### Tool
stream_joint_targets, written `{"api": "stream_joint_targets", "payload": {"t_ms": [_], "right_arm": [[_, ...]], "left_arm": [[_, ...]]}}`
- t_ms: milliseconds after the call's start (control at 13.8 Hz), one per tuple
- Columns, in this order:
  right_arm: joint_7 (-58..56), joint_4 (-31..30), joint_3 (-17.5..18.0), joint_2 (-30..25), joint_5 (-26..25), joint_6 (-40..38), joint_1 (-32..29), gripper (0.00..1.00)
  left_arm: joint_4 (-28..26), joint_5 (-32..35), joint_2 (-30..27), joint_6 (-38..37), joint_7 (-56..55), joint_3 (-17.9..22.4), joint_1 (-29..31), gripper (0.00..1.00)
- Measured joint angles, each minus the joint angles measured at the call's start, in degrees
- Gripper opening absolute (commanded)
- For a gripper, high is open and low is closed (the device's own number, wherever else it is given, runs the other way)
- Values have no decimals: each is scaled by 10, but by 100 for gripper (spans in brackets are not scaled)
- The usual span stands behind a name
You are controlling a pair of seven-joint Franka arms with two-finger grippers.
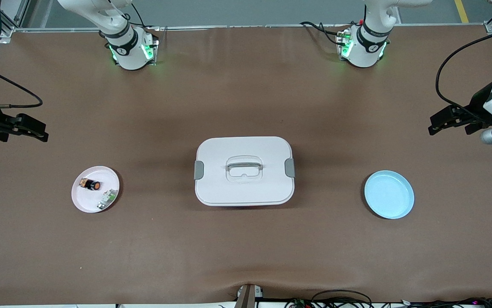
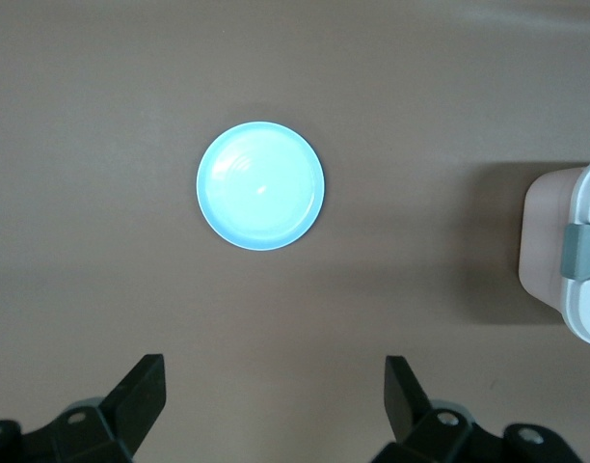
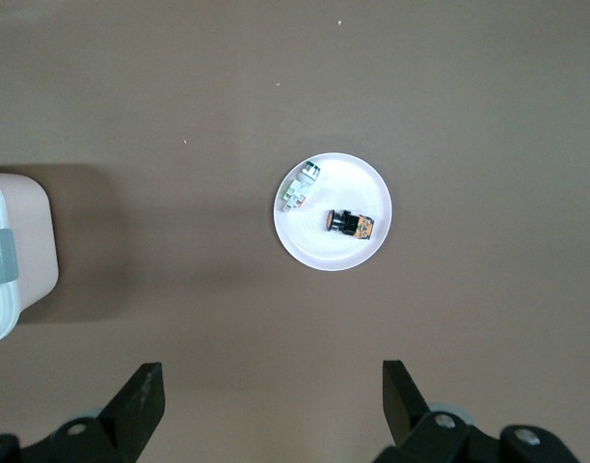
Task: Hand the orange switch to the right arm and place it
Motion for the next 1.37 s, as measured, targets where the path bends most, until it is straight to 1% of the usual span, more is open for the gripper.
{"api": "stream_joint_targets", "payload": {"t_ms": [145, 361, 506, 650, 1373], "right_arm": [[-6, 4, -1, -11, -1, -18, -8, 100], [-79, 4, -3, -23, -1, -57, -52, 100], [-102, 3, -3, -23, -1, -60, -77, 100], [-106, 2, -3, -22, 0, -60, -90, 100], [-106, 0, 4, -29, 0, -61, -80, 100]], "left_arm": [[0, 0, -2, -4, 0, -3, -1, 100], [0, 0, -5, -11, 0, -3, -1, 100], [0, 8, -5, -12, 4, -4, -1, 100], [0, 14, -7, -14, 11, -7, -1, 100], [-5, 15, -8, -23, 12, -8, -1, 100]]}}
